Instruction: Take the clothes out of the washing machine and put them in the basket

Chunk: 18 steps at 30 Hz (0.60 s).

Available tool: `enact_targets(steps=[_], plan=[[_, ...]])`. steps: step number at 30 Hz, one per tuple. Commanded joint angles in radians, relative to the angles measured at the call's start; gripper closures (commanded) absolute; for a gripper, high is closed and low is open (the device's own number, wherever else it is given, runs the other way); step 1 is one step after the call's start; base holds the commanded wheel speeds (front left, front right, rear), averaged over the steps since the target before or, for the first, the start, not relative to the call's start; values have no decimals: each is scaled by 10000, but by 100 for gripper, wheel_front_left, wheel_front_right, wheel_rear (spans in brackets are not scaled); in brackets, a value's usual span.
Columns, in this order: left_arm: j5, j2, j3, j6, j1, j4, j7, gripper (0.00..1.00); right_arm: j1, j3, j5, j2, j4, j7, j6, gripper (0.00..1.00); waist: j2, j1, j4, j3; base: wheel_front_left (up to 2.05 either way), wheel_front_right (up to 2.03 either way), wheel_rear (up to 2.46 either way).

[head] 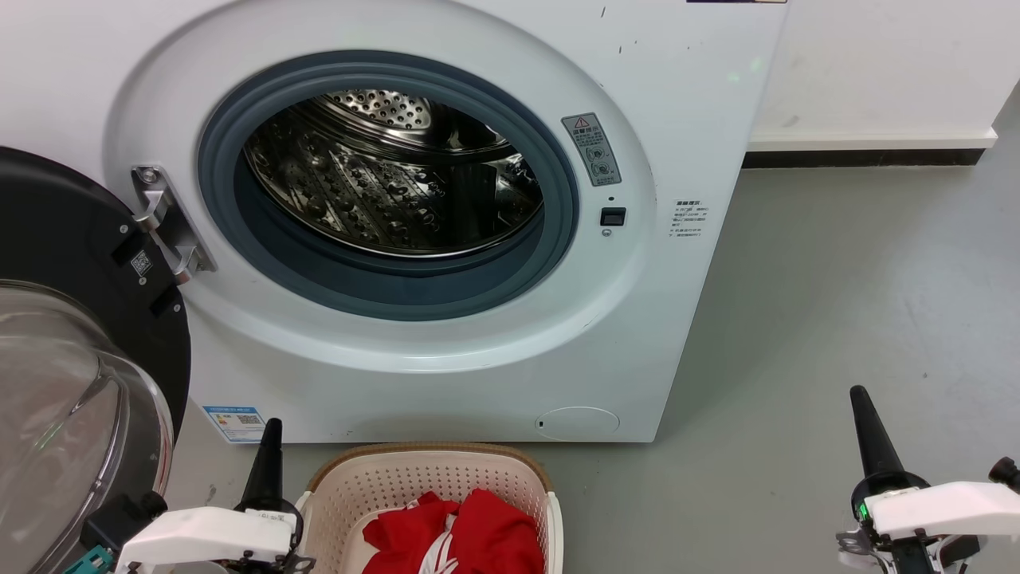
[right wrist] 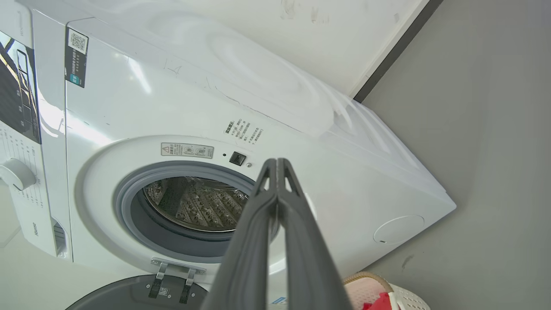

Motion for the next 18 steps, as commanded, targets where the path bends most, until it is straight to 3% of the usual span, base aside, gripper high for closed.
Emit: enact_targets(steps=[1,18], plan=[[-246,12,53,-86,-253,-45,66,100,-276,-26,280,-52,-37,48,0,100,0,-1,3,0,0,0,0],[-1819,13,124,-192,-508,179,455,100,-474,-77,1896,-52,169,460,0,100,0,-1,44,-6,0,0,0]])
